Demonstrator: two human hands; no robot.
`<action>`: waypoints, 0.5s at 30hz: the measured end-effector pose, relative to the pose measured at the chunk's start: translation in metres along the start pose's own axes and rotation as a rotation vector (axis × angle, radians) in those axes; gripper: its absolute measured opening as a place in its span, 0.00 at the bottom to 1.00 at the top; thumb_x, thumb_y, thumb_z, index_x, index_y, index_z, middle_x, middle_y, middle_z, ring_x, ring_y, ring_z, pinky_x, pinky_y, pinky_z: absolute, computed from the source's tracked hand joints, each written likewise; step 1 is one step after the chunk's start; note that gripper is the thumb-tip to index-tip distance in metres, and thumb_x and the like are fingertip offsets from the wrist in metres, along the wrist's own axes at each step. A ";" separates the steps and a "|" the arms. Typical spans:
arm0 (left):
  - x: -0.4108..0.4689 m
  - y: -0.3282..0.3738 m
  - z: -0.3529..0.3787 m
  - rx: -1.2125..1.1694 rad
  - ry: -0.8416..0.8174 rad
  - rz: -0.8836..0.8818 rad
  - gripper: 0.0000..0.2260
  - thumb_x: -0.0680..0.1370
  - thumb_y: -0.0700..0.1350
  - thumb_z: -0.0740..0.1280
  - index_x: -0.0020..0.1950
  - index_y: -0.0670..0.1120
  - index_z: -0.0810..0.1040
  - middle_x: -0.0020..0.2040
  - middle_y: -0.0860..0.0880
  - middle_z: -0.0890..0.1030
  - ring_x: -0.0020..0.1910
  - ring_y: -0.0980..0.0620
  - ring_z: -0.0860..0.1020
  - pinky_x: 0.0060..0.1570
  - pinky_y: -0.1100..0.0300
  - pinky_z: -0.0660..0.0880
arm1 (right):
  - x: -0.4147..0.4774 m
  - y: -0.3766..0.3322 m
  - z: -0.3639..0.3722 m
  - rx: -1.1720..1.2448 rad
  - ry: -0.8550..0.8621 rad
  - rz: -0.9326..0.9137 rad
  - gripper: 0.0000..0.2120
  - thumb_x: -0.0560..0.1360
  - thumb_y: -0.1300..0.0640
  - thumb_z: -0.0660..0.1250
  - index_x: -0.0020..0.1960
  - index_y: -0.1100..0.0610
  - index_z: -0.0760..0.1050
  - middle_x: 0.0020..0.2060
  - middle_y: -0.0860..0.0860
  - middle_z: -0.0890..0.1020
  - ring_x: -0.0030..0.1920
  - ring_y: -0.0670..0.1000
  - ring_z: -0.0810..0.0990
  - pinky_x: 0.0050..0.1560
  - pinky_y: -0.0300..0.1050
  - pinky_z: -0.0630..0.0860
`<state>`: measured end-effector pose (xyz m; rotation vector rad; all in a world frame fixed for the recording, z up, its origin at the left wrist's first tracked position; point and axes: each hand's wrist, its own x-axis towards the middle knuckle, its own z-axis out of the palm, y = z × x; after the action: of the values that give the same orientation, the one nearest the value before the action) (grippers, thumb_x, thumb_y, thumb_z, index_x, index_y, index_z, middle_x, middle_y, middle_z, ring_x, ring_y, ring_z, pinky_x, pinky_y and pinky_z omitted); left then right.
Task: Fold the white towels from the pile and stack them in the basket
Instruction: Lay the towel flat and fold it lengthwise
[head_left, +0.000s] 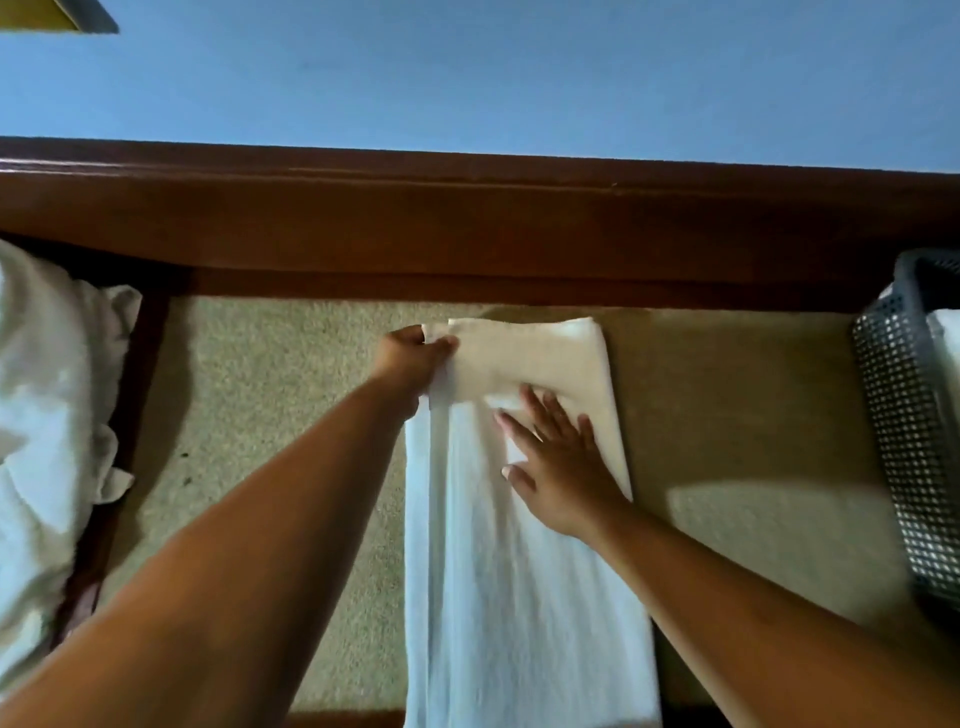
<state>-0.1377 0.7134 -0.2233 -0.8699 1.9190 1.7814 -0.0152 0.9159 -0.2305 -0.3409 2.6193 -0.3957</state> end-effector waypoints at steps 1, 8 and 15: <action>0.004 -0.002 -0.001 -0.007 -0.011 -0.024 0.03 0.78 0.41 0.72 0.45 0.47 0.81 0.42 0.46 0.84 0.42 0.45 0.82 0.41 0.50 0.82 | 0.004 -0.001 -0.003 -0.001 -0.005 0.001 0.32 0.82 0.44 0.56 0.80 0.38 0.43 0.79 0.44 0.33 0.79 0.49 0.33 0.76 0.59 0.38; 0.005 -0.018 -0.011 -0.151 0.034 0.055 0.07 0.78 0.36 0.69 0.52 0.46 0.78 0.50 0.45 0.83 0.51 0.43 0.80 0.51 0.44 0.81 | -0.004 -0.003 0.002 0.049 0.042 0.024 0.33 0.81 0.45 0.58 0.80 0.40 0.45 0.80 0.45 0.35 0.78 0.48 0.31 0.76 0.59 0.37; -0.059 -0.045 -0.043 -0.028 0.135 0.171 0.26 0.75 0.45 0.75 0.70 0.47 0.68 0.59 0.52 0.78 0.55 0.54 0.78 0.57 0.53 0.78 | -0.062 0.004 0.025 0.372 0.340 0.564 0.42 0.75 0.45 0.70 0.81 0.51 0.52 0.79 0.57 0.55 0.77 0.60 0.57 0.74 0.58 0.61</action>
<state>-0.0590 0.6814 -0.2128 -0.8796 2.1155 1.8941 0.0495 0.9330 -0.2280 0.6227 2.7252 -0.7694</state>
